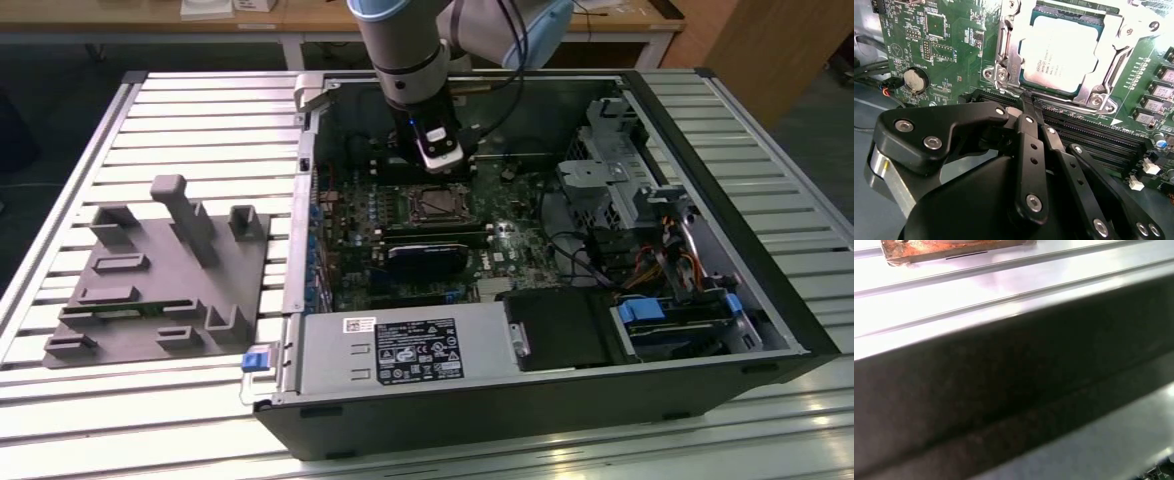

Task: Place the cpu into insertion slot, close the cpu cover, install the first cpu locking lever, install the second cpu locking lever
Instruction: 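Install the first cpu locking lever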

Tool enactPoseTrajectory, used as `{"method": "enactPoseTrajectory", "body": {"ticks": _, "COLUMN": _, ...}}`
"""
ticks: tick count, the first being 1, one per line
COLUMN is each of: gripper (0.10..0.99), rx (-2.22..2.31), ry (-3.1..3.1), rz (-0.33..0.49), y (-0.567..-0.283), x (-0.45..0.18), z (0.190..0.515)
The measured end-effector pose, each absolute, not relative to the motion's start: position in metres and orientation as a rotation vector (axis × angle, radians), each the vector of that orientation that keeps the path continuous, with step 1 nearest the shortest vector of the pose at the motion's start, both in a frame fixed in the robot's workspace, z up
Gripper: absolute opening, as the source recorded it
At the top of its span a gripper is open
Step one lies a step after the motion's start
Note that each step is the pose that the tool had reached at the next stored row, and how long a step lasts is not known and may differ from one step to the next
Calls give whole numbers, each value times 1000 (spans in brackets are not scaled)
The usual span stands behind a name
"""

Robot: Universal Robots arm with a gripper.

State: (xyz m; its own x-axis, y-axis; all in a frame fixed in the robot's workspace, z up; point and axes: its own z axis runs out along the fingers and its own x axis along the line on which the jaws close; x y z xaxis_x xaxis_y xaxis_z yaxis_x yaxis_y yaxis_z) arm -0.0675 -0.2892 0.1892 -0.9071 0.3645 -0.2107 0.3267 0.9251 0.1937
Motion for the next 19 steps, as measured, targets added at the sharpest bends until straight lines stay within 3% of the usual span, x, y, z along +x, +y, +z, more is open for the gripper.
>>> {"method": "enactPoseTrajectory", "body": {"ticks": 19, "gripper": 106, "rx": 523, "ry": 2841, "rz": 259, "y": -289, "x": -67, "z": 192}}
